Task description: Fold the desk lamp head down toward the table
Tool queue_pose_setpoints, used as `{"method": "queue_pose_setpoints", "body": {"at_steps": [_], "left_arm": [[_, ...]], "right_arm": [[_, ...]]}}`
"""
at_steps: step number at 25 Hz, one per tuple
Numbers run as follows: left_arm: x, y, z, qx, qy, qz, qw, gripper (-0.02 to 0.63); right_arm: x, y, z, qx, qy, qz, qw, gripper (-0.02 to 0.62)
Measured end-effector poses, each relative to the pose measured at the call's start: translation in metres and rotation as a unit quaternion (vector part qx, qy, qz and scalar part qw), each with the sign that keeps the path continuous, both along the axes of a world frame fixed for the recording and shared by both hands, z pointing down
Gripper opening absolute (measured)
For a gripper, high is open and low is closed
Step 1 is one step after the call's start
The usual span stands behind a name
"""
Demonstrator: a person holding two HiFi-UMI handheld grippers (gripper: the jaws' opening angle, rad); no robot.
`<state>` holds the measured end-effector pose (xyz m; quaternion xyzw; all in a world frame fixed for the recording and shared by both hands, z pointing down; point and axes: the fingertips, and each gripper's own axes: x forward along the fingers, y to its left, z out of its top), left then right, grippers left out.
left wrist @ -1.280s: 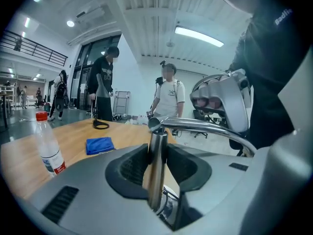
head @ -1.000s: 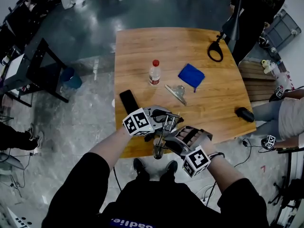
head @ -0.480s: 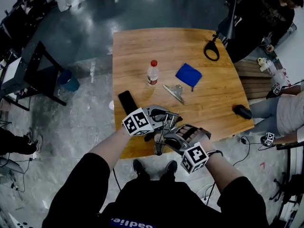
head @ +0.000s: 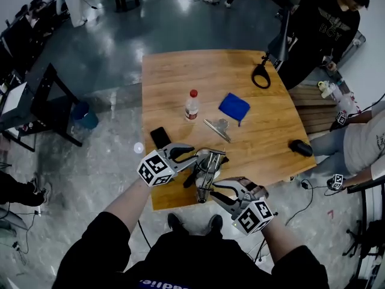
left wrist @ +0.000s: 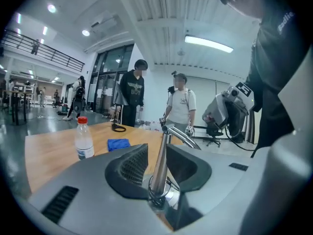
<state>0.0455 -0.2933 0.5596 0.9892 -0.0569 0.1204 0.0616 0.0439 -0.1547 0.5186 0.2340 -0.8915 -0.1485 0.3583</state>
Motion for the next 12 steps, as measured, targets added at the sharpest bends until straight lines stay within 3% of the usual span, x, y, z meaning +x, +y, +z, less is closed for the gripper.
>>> {"method": "queue_pose_setpoints", "body": {"at_steps": [5,8,12], "left_arm": [[-0.031,0.037,-0.038,-0.014,0.042,-0.086,0.9953,0.124],[-0.032,0.082,-0.056,-0.012,0.05,-0.122,0.9912,0.123],[-0.021,0.143,-0.075,-0.004,0.054,-0.165,0.9848,0.123]], "right_arm": [[0.016,0.027,-0.012,-0.034,-0.12,0.064,0.99,0.101],[0.035,0.05,-0.02,-0.062,-0.19,0.086,0.976,0.101],[0.063,0.079,-0.034,-0.077,-0.247,0.07,0.963,0.101]]}}
